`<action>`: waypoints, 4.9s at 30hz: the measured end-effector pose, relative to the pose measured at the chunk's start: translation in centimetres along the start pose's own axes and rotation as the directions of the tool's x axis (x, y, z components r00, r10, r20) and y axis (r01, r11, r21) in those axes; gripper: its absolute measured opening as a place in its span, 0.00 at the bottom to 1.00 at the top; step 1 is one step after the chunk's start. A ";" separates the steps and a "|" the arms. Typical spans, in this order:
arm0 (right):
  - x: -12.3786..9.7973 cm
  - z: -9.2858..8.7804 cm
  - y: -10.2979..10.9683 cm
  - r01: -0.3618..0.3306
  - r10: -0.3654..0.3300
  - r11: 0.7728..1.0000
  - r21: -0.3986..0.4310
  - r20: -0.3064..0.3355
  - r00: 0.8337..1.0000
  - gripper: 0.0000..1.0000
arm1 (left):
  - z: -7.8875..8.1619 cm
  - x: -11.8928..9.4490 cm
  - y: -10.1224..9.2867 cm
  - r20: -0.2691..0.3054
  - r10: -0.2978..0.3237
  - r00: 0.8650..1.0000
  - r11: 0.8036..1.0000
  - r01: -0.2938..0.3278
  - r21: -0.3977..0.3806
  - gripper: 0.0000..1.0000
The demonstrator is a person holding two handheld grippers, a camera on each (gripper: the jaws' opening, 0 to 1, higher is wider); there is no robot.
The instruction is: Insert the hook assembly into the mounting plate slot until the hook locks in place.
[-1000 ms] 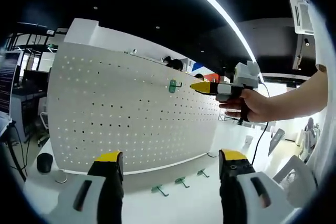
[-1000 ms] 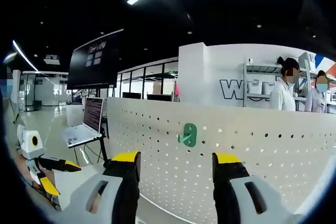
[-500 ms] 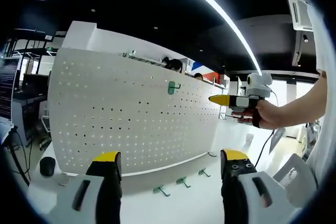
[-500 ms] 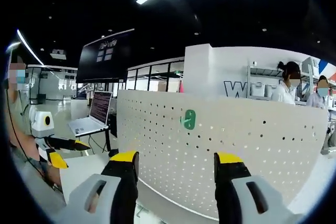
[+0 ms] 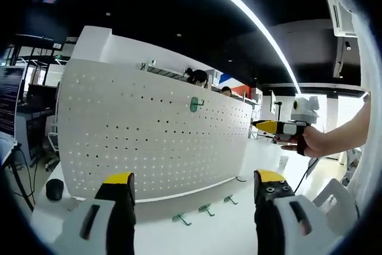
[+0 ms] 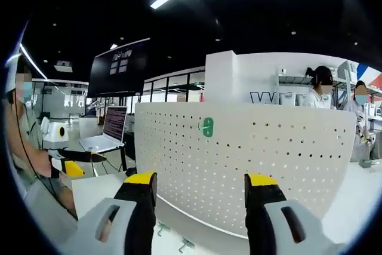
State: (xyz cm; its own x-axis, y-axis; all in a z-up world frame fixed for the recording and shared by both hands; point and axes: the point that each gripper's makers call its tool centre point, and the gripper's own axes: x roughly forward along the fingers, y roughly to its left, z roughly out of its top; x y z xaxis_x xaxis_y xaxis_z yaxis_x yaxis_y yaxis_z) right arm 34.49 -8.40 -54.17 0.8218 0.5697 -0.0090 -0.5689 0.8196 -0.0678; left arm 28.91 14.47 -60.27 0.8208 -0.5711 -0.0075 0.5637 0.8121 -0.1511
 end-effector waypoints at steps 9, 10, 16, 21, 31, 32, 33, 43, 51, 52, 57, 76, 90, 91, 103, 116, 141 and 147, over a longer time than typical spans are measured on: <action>-1.6 -1.3 1.1 -0.009 0.009 1.000 0.018 -0.011 1.000 0.59 | 0.4 -1.0 0.1 0.012 0.006 1.000 1.000 -0.006 0.002 0.85; -1.9 -1.4 1.4 -0.008 0.008 1.000 0.019 -0.009 1.000 0.60 | 0.4 -1.2 0.1 0.014 0.005 1.000 1.000 -0.005 0.000 0.85; -3.1 -1.9 1.7 -0.005 0.006 1.000 0.023 -0.011 1.000 0.61 | 0.4 -1.4 0.0 0.016 0.002 1.000 1.000 -0.001 -0.004 0.86; -4.1 -2.2 2.0 -0.006 0.006 1.000 0.021 -0.008 1.000 0.61 | 0.7 -1.4 -0.1 0.027 -0.010 1.000 1.000 0.009 0.002 0.87; -6.2 -3.7 1.7 0.019 -0.018 0.999 0.039 -0.021 1.000 0.62 | 0.1 -2.1 -0.5 0.017 -0.014 1.000 1.000 0.014 -0.009 0.89; -6.3 -3.8 1.7 0.020 -0.019 0.999 0.037 -0.023 1.000 0.62 | 0.0 -2.1 -0.4 0.018 -0.013 1.000 1.000 0.013 -0.011 0.89; -6.5 -3.9 1.7 0.020 -0.019 0.999 0.034 -0.026 0.999 0.62 | 0.0 -2.2 -0.5 0.017 -0.010 1.000 1.000 0.010 -0.012 0.89; -7.9 -4.5 1.7 0.037 -0.036 0.998 0.041 -0.028 0.999 0.62 | -0.9 -2.7 -1.1 -0.001 -0.010 1.000 1.000 0.010 -0.005 0.89; -8.9 -6.0 1.6 0.047 -0.044 0.998 0.051 -0.053 0.998 0.63 | -1.3 -3.0 -1.0 -0.005 0.003 1.000 1.000 -0.003 -0.011 0.89; -8.9 -6.0 1.7 0.049 -0.047 0.998 0.049 -0.054 0.997 0.63 | -1.5 -3.0 -1.0 -0.006 0.004 1.000 1.000 -0.004 -0.011 0.89; -9.0 -6.0 1.5 0.058 -0.055 0.997 0.050 -0.050 0.997 0.64 | -1.7 -3.0 -0.9 -0.008 0.010 1.000 1.000 -0.011 -0.021 0.89; -9.0 -6.2 1.2 0.064 -0.061 0.997 0.053 -0.058 0.996 0.64 | -1.5 -2.5 -1.1 -0.015 -0.002 1.000 1.000 0.002 -0.017 0.89; -8.8 -5.9 0.8 0.059 -0.057 0.998 0.034 -0.061 0.997 0.63 | -1.5 -2.2 -0.9 -0.016 -0.008 1.000 1.000 0.008 -0.015 0.88; -8.8 -5.9 0.8 0.060 -0.058 0.998 0.033 -0.061 0.996 0.63 | -1.4 -2.2 -1.0 -0.018 -0.010 1.000 1.000 0.010 -0.013 0.88; -8.9 -5.9 0.4 0.060 -0.058 0.998 0.027 -0.062 0.996 0.63 | -1.4 -1.7 -1.3 -0.022 -0.021 1.000 1.000 0.021 -0.010 0.88; -8.8 -5.8 0.4 0.063 -0.061 0.997 0.032 -0.060 0.996 0.62 | -2.2 -0.9 -1.3 -0.078 -0.055 0.995 0.998 0.057 0.020 0.88; -8.6 -6.0 0.4 0.067 -0.065 0.997 0.040 -0.060 0.996 0.62 | -4.6 2.3 0.1 -0.274 -0.133 0.952 0.981 0.166 0.099 0.84; -8.5 -5.9 0.5 0.069 -0.066 0.997 0.042 -0.060 0.996 0.62 | -5.3 3.1 0.3 -0.325 -0.150 0.934 0.972 0.199 0.124 0.82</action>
State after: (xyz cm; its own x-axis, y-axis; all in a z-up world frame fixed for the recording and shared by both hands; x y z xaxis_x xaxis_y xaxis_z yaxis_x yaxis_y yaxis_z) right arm 27.41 -13.24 -60.04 0.8581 0.5094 -0.0639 -0.5117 0.8587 -0.0263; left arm 31.17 12.29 -65.55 0.6520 -0.6941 -0.3052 0.7228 0.6905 -0.0262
